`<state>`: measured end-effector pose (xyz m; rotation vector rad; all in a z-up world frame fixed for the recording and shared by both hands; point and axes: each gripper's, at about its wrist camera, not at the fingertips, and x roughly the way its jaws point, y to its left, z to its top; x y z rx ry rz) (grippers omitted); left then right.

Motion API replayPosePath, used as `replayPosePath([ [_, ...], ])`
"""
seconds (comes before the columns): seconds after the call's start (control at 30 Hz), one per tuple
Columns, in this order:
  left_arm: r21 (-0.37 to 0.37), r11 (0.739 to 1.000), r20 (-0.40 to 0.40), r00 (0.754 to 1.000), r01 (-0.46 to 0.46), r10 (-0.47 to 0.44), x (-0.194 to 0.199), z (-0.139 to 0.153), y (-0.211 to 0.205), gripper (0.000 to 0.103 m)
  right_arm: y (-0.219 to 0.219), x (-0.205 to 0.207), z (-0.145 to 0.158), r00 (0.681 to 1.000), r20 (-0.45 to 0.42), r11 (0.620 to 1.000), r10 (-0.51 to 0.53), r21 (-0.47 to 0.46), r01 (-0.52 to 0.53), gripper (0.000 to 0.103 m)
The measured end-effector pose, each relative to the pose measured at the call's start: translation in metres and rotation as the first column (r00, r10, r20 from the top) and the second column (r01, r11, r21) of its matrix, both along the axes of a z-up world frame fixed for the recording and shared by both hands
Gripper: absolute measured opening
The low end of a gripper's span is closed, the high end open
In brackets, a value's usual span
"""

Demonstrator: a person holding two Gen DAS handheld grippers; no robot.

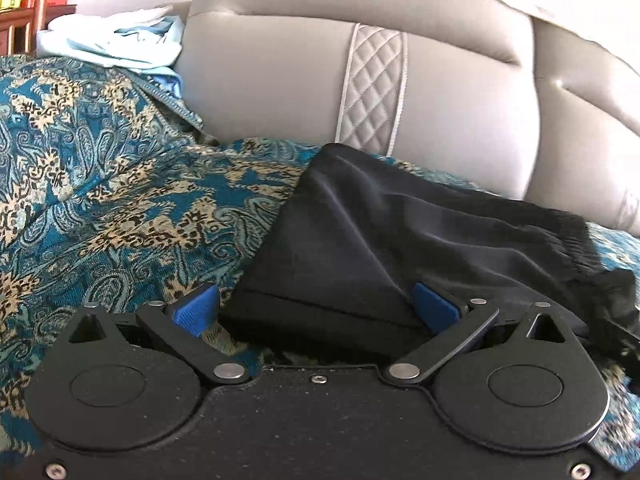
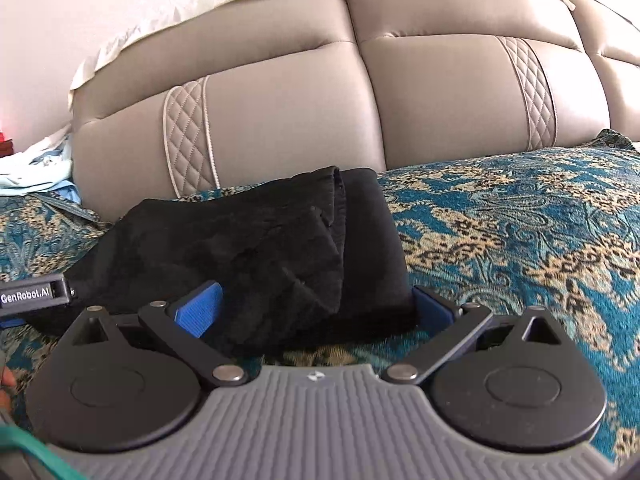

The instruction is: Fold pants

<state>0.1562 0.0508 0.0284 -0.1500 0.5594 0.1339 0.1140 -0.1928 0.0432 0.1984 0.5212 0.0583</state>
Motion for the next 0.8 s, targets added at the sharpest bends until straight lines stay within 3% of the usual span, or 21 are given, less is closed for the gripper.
replayPosePath([
  [0.2, 0.134, 0.99, 0.063, 0.996, 0.052, -0.061, -0.024, 0.005, -0.019, 0.103, 0.003, -0.016, 0.001, 0.999, 0.01, 0.999, 0.032, -0.014, -0.031, 0.103],
  [0.43, 0.088, 0.992, 0.048, 0.994, 0.094, -0.098, -0.042, 0.008, -0.022, 0.103, 0.014, -0.031, -0.002, 0.995, 0.014, 0.992, 0.095, -0.079, -0.093, 0.103],
  [0.8, 0.089, 0.991, -0.036, 0.995, 0.095, -0.093, -0.05, -0.012, -0.029, 0.103, 0.024, -0.037, -0.007, 0.994, 0.018, 0.987, 0.111, -0.117, -0.108, 0.103],
])
